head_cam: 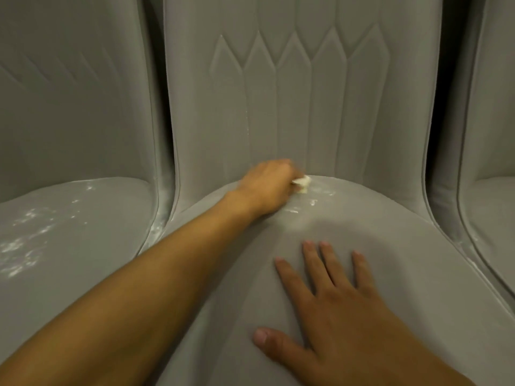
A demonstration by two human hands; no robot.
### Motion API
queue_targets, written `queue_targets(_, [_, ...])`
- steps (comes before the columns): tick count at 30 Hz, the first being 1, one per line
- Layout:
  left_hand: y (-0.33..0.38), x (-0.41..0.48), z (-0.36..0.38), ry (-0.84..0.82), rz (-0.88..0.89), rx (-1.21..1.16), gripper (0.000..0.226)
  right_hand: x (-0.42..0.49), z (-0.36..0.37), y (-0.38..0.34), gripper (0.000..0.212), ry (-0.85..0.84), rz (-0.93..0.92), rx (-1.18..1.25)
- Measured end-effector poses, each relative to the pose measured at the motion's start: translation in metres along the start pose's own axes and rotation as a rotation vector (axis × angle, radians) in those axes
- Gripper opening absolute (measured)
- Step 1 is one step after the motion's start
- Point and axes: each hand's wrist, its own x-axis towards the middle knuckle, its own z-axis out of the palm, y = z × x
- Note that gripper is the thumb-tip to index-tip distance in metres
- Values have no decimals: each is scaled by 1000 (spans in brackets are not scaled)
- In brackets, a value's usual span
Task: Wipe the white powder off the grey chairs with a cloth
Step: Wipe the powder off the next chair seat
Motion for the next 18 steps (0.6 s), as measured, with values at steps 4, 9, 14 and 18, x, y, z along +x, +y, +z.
queue_targets(4, [-29, -5, -1, 69, -215, 131, 15, -2, 2, 0, 88, 20, -7, -1])
queue_targets(9, [-15, 8, 6, 19, -239, 23, 15, -1, 3, 0, 88, 59, -21, -36])
queue_targets(14, [27, 22, 11, -38, -86, -114, 29, 1, 3, -2, 88, 25, 5, -18])
queue_targets(18, [36, 17, 10, -68, 30, -235, 29, 2, 2, -3, 87, 14, 12, -16])
